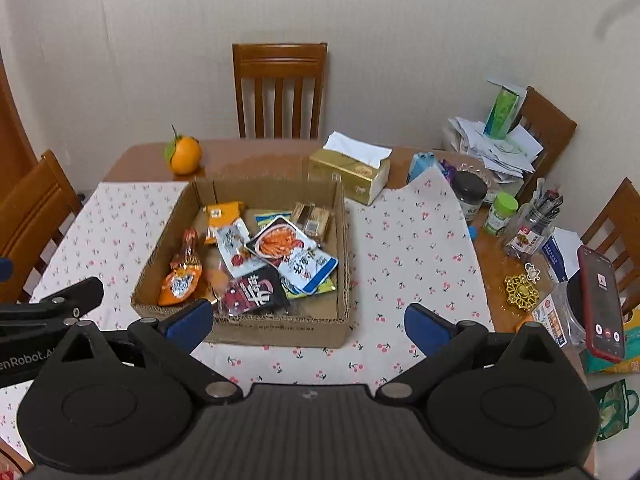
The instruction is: Organize snacks
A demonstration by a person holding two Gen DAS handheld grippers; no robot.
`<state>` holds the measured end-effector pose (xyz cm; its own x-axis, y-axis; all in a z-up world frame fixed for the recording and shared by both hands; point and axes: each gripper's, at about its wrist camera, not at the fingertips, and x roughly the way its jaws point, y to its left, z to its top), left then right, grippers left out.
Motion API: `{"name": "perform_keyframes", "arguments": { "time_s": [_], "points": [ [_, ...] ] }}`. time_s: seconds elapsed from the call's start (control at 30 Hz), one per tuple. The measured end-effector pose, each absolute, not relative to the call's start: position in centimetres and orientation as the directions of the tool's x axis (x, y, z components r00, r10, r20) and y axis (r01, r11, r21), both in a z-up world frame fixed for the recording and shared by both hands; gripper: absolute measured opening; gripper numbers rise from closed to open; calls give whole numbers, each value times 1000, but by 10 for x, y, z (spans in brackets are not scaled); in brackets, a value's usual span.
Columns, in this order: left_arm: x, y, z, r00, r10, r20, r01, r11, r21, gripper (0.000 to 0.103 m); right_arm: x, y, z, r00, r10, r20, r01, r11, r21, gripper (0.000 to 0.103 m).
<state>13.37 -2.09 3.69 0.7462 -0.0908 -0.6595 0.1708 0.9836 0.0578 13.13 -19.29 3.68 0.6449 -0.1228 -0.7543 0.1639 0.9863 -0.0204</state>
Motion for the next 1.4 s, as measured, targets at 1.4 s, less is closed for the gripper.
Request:
{"name": "perform_keyframes", "arguments": {
  "time_s": [1.4],
  "points": [
    [134, -22, 38, 734, -72, -676, 152, 986, 60, 102, 130, -190, 41, 650, -127, -749, 158, 987, -30, 103]
  ]
}}
